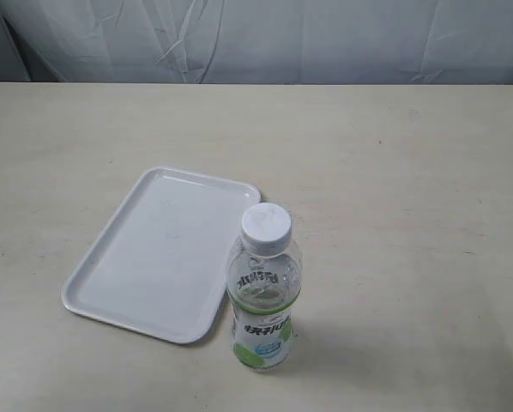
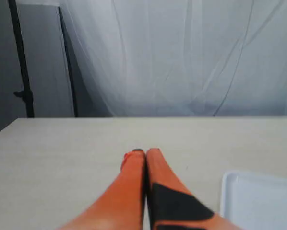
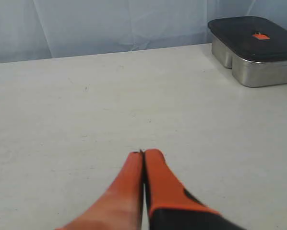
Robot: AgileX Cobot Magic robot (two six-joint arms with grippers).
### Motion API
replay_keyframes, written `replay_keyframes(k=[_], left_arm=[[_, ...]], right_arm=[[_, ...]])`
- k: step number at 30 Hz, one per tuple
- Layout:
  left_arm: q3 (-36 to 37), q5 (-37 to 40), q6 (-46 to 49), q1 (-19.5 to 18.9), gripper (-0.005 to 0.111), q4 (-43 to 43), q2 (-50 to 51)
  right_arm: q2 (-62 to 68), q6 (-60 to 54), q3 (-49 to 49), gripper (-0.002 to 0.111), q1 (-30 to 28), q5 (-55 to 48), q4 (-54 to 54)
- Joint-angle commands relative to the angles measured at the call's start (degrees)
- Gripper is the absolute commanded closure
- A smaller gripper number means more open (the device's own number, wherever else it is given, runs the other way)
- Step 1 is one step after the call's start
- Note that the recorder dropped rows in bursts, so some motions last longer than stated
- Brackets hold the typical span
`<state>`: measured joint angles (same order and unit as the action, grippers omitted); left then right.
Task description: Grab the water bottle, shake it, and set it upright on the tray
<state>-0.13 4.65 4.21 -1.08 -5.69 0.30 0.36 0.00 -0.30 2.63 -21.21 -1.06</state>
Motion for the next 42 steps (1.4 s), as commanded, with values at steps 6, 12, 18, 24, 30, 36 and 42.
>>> replay_keyframes(k=[6,12,18,24,30,36,42], left_arm=[[0.13,-12.93,-11.34,0.12,0.106,-7.07,-0.3],[-0.07,-24.07,-41.41,0.12,0.106,2.72,-0.3],[-14.58,-30.25,-55.21,0.12,0.106,33.78,8.2],[-28.76,-38.46,-67.71,0.12,0.106,58.9,27.73],[-32.69,-58.1,-75.26,0.12,0.106,75.4,42.0],[-32.69,-70.79,-79.92,0.12,0.106,85.07,51.69],[-32.69,-74.61,-80.33,0.12,0.106,85.07,55.87]], right_arm=[[-0.36,0.0,0.3,0.106,-0.33,0.86,0.32],[-0.36,0.0,0.3,0.106,-0.33,0.86,0.32],[-0.36,0.0,0.3,0.106,-0.33,0.86,0.32],[-0.36,0.0,0.3,0.106,-0.33,0.86,0.32],[-0.36,0.0,0.3,0.106,-0.33,0.86,0.32],[-0.36,0.0,0.3,0.106,-0.33,0.86,0.32],[-0.36,0.0,0.3,0.106,-0.33,0.86,0.32]])
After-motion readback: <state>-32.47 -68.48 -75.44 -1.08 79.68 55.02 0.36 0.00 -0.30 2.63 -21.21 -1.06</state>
